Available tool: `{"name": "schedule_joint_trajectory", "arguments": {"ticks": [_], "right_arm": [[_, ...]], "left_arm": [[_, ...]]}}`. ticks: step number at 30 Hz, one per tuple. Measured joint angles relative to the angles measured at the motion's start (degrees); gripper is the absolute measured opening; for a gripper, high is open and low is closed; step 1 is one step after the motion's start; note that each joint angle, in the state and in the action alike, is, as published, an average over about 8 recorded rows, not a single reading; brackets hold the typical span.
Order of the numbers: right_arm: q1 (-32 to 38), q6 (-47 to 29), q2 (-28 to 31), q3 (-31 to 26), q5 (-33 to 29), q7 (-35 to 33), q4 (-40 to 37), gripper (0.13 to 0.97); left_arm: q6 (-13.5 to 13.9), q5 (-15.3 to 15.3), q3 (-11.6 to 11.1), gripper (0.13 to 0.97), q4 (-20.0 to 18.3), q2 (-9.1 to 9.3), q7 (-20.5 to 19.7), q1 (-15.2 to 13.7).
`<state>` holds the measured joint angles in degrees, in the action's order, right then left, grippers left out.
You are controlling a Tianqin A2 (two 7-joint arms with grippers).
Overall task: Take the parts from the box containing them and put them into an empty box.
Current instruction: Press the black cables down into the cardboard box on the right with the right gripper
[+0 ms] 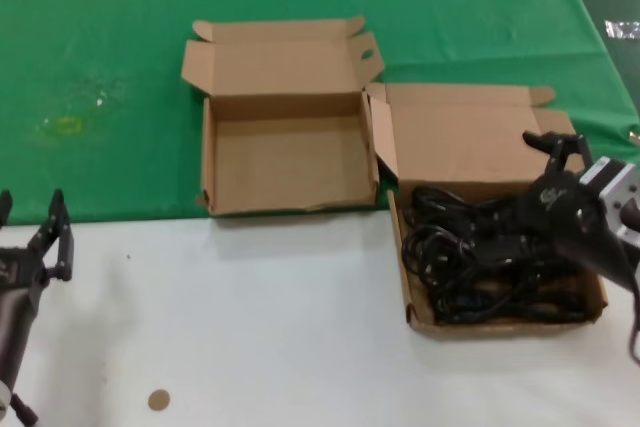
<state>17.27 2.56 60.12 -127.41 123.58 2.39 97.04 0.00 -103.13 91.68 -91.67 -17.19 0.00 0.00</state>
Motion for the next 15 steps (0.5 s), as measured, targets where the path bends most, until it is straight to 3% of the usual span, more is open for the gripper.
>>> {"name": "schedule_joint_trajectory", "arguments": {"ticks": [2, 6, 10, 15], "right_arm": [[3.5, -2.6, 2.8, -3.9, -2.3, 2.4, -0.4, 0.966], [9.4, -9.5, 5.8, -8.6, -10.7, 8.6, -1.9, 0.966], [13.1, -18.3, 6.3, -8.8, -19.6, 13.3, -3.5, 0.966], [16.3, -29.8, 5.2, -6.6, -27.3, 14.3, -5.9, 0.966]], "left_arm": [[0.0, 0.0, 0.0, 0.487, 0.0, 0.0, 0.0, 0.0], [0.0, 0.0, 0.0, 0.395, 0.0, 0.0, 0.0, 0.0], [0.0, 0.0, 0.0, 0.303, 0.0, 0.0, 0.0, 0.0], [0.0, 0.0, 0.0, 0.247, 0.0, 0.0, 0.0, 0.0]]}}
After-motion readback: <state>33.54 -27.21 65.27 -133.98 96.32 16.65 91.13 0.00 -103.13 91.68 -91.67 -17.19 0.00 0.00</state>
